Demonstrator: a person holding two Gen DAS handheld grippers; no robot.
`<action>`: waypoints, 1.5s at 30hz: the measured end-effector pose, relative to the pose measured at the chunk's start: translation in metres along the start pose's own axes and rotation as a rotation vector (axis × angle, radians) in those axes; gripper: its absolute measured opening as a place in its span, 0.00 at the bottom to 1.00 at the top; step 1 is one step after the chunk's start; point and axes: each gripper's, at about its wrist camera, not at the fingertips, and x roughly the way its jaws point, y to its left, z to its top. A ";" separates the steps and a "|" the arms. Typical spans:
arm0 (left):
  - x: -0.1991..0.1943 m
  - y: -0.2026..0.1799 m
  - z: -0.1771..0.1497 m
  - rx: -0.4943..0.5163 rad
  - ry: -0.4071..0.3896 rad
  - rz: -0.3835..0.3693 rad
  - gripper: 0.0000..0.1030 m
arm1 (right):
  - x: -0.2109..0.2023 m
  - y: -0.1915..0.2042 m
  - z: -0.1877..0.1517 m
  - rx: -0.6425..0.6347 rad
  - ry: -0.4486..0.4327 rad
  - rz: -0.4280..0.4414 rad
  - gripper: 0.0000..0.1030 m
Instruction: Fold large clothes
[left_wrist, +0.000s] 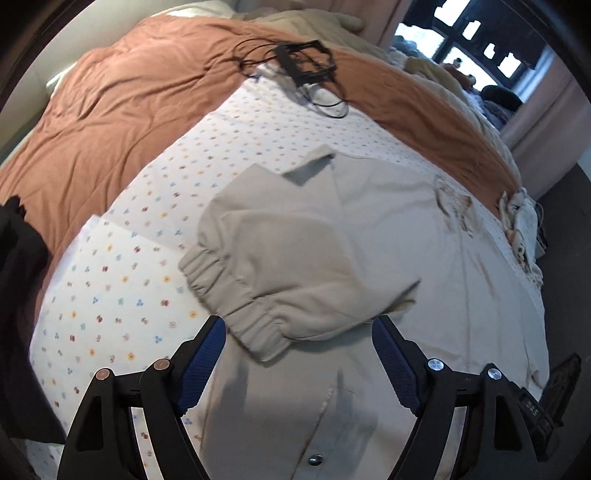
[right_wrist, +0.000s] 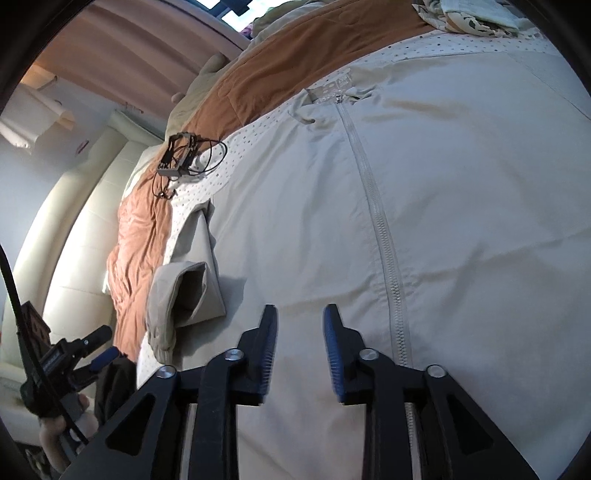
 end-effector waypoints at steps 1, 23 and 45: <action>0.008 0.012 0.001 -0.033 0.009 0.007 0.80 | 0.001 0.001 -0.001 -0.003 0.006 -0.005 0.40; 0.021 0.001 0.026 -0.006 -0.061 0.003 0.31 | -0.026 -0.008 0.010 -0.018 -0.052 -0.064 0.68; -0.090 -0.224 0.004 0.424 -0.162 -0.204 0.30 | -0.072 -0.058 0.026 0.192 -0.210 0.014 0.68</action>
